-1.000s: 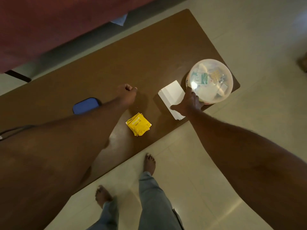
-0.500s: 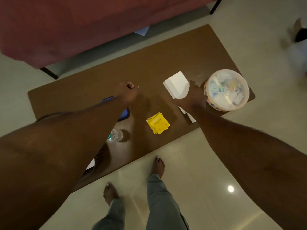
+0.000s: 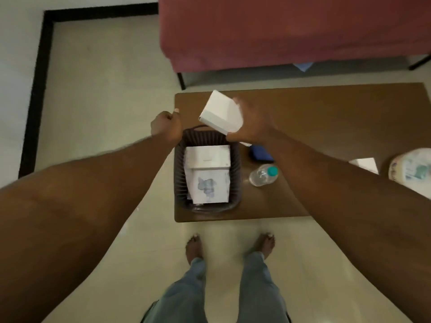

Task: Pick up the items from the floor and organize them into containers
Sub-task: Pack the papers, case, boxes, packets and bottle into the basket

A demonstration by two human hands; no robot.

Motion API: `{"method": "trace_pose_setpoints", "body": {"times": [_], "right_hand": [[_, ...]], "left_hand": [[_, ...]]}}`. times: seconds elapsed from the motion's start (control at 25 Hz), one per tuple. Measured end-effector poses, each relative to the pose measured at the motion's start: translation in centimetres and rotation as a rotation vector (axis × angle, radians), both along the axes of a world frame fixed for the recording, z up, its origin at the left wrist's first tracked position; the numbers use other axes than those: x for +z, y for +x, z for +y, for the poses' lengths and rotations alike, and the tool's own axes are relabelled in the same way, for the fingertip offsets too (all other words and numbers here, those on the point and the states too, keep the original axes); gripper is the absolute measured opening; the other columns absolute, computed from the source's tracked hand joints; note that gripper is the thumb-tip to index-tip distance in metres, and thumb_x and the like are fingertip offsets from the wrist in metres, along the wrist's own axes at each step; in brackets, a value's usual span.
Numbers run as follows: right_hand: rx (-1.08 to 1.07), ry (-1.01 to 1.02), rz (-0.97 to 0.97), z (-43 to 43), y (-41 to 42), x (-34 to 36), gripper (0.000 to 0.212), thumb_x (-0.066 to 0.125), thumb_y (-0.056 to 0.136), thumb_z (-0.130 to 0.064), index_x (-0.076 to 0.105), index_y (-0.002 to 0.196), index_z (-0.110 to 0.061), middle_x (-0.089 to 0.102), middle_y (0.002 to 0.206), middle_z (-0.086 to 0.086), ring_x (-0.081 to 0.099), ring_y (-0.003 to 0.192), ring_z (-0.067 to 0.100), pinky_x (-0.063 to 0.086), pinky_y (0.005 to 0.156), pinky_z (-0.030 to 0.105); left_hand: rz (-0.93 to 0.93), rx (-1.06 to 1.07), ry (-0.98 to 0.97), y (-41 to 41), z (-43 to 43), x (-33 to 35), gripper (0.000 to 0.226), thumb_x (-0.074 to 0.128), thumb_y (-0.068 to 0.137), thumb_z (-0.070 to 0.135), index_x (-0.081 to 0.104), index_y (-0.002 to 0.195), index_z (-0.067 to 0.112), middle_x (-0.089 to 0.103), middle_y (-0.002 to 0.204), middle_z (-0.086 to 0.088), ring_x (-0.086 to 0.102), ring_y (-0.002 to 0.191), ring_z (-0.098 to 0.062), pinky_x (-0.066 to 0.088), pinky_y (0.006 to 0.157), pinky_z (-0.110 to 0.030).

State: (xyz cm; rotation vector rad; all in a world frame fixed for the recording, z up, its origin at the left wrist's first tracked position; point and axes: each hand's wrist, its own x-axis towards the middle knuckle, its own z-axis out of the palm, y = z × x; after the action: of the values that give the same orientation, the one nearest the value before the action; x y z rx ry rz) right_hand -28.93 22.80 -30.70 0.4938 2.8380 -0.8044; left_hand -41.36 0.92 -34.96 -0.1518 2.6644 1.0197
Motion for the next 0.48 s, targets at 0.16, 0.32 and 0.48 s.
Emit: {"method": "trace_pose_setpoints", "body": {"times": [0.16, 0.32, 0.48], "right_hand": [[0.212, -0.031, -0.164, -7.0, 0.3, -2.2, 0.112, 0.088, 0.056, -0.055, 0.037, 0.15, -0.021, 0.054, 0.14, 0.005, 0.053, 0.123, 0.025, 0.047, 0.098, 0.039], [0.402, 0.018, -0.341, -10.4, 2.7, -5.5, 0.112, 0.085, 0.058, -0.061, 0.036, 0.149, -0.019, 0.056, 0.14, 0.005, 0.054, 0.124, 0.027, 0.044, 0.102, 0.04], [0.471, 0.107, -0.429, -11.7, 4.0, -9.4, 0.105, 0.084, 0.06, -0.059, 0.04, 0.147, -0.02, 0.047, 0.136, 0.004, 0.057, 0.115, 0.028, 0.048, 0.101, 0.045]], "left_hand": [[-0.113, 0.123, -0.004, -0.1, -6.8, -1.8, 0.057, 0.036, 0.099, 0.057, 0.068, 0.098, 0.01, 0.072, 0.1, -0.008, 0.066, 0.094, -0.031, 0.054, 0.087, -0.04], [-0.167, 0.112, 0.0, -0.4, -8.9, -3.1, 0.059, 0.035, 0.099, 0.057, 0.07, 0.098, 0.009, 0.073, 0.1, -0.008, 0.066, 0.095, -0.031, 0.054, 0.086, -0.039], [-0.187, 0.047, 0.023, -0.3, -9.4, -4.8, 0.059, 0.036, 0.098, 0.058, 0.069, 0.094, 0.009, 0.073, 0.096, -0.007, 0.066, 0.091, -0.029, 0.055, 0.086, -0.043]]}}
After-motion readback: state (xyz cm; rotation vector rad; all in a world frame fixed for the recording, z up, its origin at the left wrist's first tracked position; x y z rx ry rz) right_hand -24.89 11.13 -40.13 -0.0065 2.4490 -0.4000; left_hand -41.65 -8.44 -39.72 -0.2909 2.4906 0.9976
